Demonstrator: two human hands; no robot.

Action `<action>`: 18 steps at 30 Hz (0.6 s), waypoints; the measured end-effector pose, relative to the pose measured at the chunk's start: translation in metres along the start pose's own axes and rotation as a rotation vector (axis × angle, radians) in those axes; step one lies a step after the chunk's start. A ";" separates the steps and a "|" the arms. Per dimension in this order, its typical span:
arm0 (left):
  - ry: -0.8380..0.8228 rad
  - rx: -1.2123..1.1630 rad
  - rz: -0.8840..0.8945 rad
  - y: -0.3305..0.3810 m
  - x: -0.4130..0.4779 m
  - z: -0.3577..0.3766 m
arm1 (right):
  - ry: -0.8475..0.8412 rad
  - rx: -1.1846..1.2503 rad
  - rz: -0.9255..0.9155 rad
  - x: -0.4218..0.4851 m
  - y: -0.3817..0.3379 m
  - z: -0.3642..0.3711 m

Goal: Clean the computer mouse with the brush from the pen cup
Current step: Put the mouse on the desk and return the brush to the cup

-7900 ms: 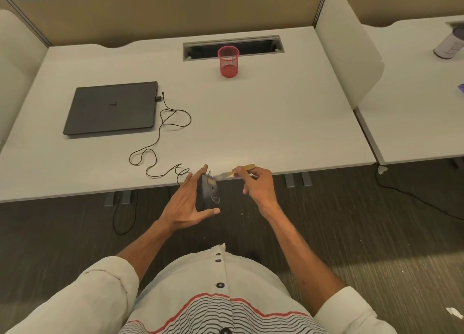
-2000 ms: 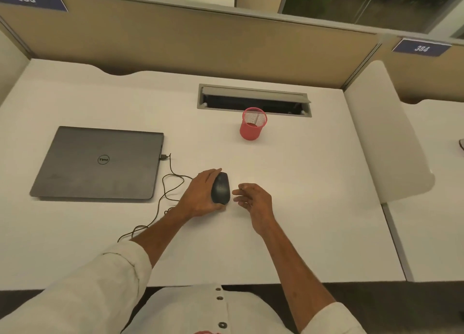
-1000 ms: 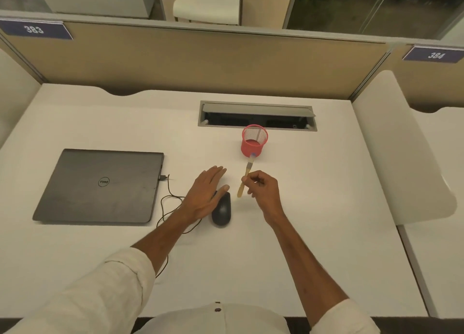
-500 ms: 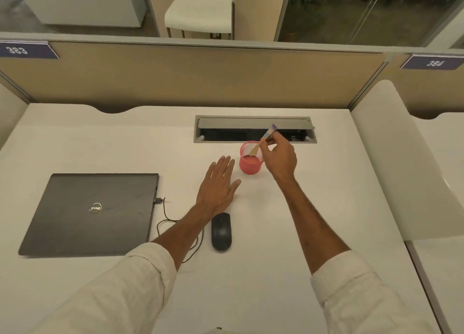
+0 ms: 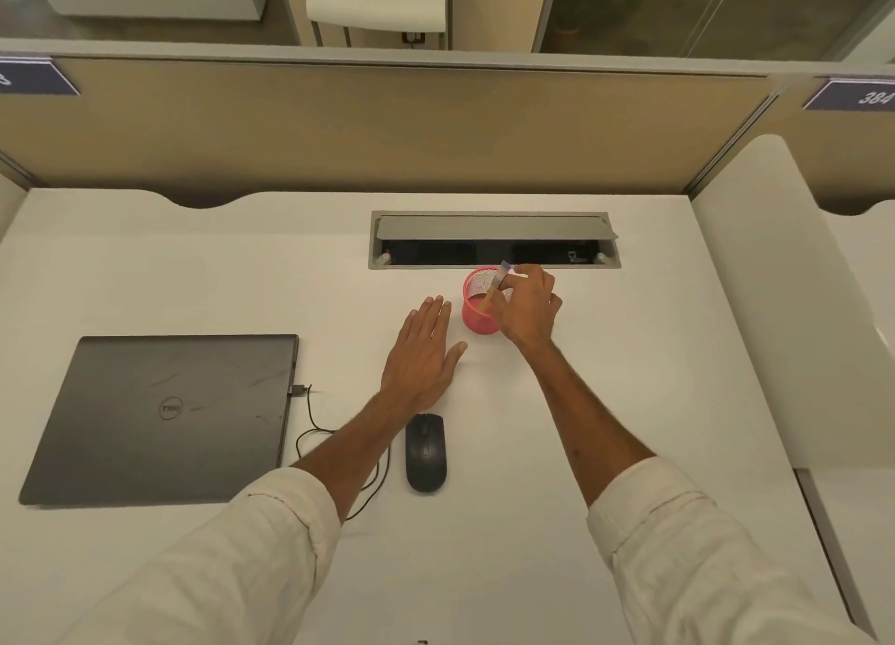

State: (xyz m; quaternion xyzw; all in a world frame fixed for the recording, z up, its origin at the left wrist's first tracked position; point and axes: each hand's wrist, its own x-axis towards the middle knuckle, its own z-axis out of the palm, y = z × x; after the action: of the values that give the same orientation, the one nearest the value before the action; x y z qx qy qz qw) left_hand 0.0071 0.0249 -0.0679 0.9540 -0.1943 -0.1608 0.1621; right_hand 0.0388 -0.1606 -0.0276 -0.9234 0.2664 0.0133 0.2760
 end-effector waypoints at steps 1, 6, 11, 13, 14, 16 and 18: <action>-0.002 -0.013 -0.005 0.000 0.001 0.001 | -0.007 0.000 0.006 0.001 0.000 0.002; -0.004 -0.041 -0.021 0.000 0.005 0.004 | -0.021 -0.007 0.008 0.002 0.000 0.006; 0.001 -0.053 -0.030 0.000 0.004 0.003 | -0.030 -0.011 0.094 0.002 -0.003 0.008; -0.001 -0.052 -0.038 -0.002 0.002 0.003 | -0.018 -0.010 0.108 -0.001 -0.004 0.008; -0.003 -0.050 -0.044 -0.003 0.002 0.002 | -0.009 -0.015 0.112 -0.002 -0.004 0.007; -0.005 -0.044 -0.053 -0.004 0.000 0.000 | 0.006 -0.019 0.100 -0.007 -0.004 0.005; -0.004 -0.022 -0.049 -0.004 -0.003 -0.003 | 0.034 -0.020 0.063 -0.013 -0.004 0.001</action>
State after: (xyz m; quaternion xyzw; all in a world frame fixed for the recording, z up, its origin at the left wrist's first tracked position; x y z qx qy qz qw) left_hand 0.0073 0.0306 -0.0658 0.9563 -0.1691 -0.1687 0.1684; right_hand 0.0299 -0.1508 -0.0245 -0.9174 0.2999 0.0090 0.2614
